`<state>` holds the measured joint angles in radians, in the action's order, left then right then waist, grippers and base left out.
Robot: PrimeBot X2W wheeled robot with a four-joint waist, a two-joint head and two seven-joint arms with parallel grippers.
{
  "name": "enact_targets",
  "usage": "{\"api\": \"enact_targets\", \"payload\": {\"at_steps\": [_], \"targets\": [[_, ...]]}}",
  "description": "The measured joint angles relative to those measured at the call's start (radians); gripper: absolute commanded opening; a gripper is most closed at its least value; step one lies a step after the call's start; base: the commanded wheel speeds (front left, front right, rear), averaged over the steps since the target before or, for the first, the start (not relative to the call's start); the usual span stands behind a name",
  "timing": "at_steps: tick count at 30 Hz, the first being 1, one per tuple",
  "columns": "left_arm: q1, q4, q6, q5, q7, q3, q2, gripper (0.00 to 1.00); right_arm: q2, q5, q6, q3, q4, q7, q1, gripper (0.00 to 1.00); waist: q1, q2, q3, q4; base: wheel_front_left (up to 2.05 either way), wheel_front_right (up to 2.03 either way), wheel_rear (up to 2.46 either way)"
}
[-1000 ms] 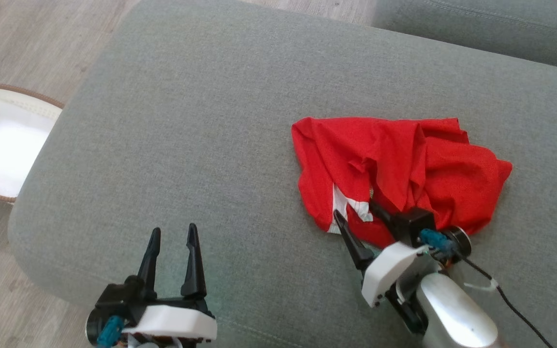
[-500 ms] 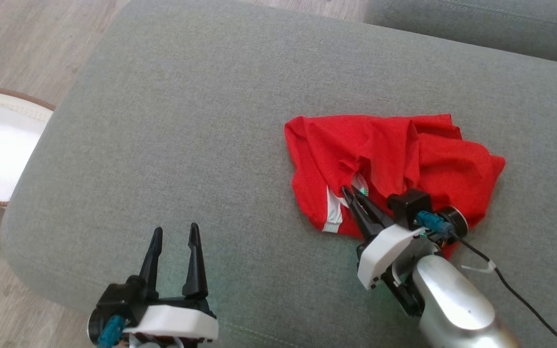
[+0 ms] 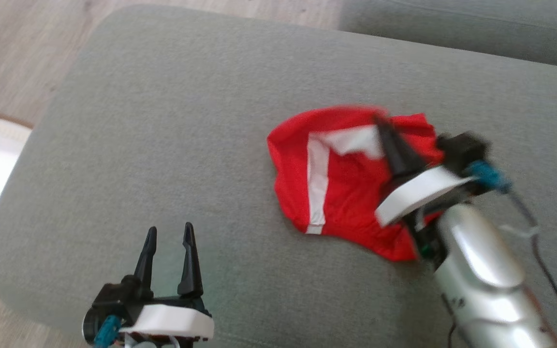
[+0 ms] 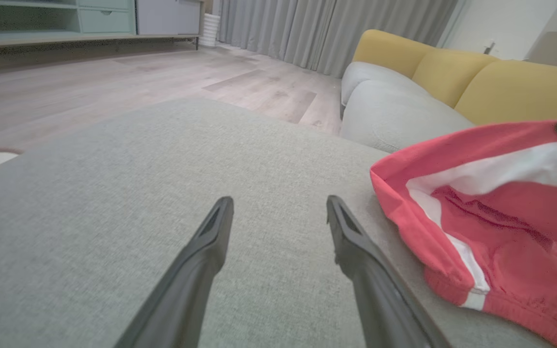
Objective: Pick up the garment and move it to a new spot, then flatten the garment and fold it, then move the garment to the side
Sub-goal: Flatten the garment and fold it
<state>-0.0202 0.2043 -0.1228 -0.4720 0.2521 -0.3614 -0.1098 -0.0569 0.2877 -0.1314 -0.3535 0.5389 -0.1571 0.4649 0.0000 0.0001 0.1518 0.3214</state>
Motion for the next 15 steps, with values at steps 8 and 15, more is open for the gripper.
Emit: {"api": "enact_targets", "payload": {"at_steps": [8,15], "targets": [[0.000,-0.010,0.010,0.016,0.000,-0.007,-0.001,1.00,-0.001,-0.097,0.000,0.327,-0.017,0.036,0.026,0.00,-0.0001,0.0000,-0.022,-0.082,0.00,0.00,0.00],[-0.005,-0.013,0.027,0.026,0.000,-0.039,0.001,1.00,-0.001,-0.200,0.000,0.486,-0.066,0.096,0.017,0.00,0.0000,0.0000,-0.003,-0.130,0.00,0.00,0.00]]}}
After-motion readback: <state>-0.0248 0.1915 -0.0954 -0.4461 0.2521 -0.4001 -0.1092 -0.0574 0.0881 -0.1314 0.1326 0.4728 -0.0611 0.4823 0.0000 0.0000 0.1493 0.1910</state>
